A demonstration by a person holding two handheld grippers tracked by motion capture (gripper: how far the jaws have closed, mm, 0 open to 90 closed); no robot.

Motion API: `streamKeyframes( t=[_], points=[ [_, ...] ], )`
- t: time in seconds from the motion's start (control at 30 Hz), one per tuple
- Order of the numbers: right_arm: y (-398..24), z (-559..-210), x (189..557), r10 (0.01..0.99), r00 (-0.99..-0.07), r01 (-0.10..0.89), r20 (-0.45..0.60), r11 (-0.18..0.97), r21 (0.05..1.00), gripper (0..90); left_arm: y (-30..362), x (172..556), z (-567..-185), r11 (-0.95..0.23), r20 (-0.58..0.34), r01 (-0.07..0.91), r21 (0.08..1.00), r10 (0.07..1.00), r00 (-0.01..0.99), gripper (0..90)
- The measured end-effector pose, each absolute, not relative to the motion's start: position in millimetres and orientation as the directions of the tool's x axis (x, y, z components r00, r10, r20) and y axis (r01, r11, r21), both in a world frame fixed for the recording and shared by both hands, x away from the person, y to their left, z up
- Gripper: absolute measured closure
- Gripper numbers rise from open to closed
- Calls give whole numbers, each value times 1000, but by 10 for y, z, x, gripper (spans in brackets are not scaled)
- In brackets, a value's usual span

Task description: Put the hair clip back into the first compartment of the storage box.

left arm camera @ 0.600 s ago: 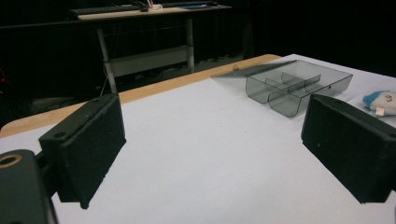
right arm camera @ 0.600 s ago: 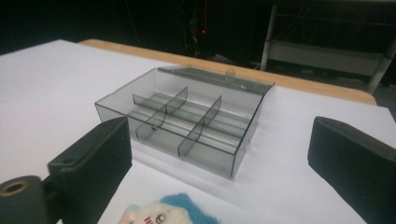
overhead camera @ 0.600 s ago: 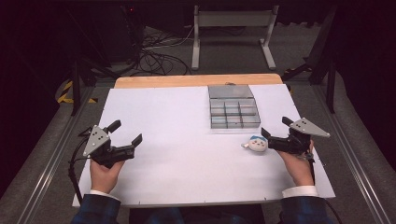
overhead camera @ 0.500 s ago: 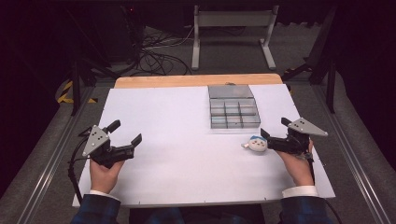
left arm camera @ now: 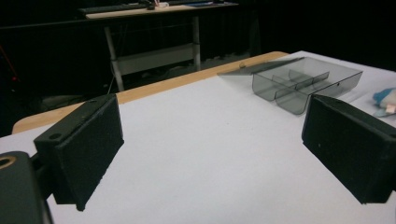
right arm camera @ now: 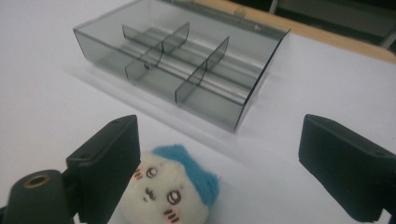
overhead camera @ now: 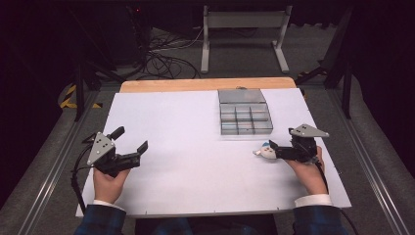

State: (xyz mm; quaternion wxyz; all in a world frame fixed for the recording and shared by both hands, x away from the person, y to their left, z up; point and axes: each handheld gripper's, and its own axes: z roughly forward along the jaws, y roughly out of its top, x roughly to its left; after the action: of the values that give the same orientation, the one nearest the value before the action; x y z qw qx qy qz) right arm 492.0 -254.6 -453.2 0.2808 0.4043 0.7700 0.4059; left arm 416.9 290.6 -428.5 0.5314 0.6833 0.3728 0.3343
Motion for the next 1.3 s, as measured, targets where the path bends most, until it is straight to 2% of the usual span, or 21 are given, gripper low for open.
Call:
streamKeyframes(
  t=[0.4, 1.3],
  points=[
    [-2426, -4592, 4937, 809, -562, 415, -170, 454, 788, 234, 2880, 4174, -4308, -186, 79, 168, 968, 861, 502, 60],
    [-2338, -4699, 4972, 740, -657, 433, -143, 526, 732, 235, 2869, 4193, -4332, -195, 75, 183, 964, 854, 515, 68]
  ],
)
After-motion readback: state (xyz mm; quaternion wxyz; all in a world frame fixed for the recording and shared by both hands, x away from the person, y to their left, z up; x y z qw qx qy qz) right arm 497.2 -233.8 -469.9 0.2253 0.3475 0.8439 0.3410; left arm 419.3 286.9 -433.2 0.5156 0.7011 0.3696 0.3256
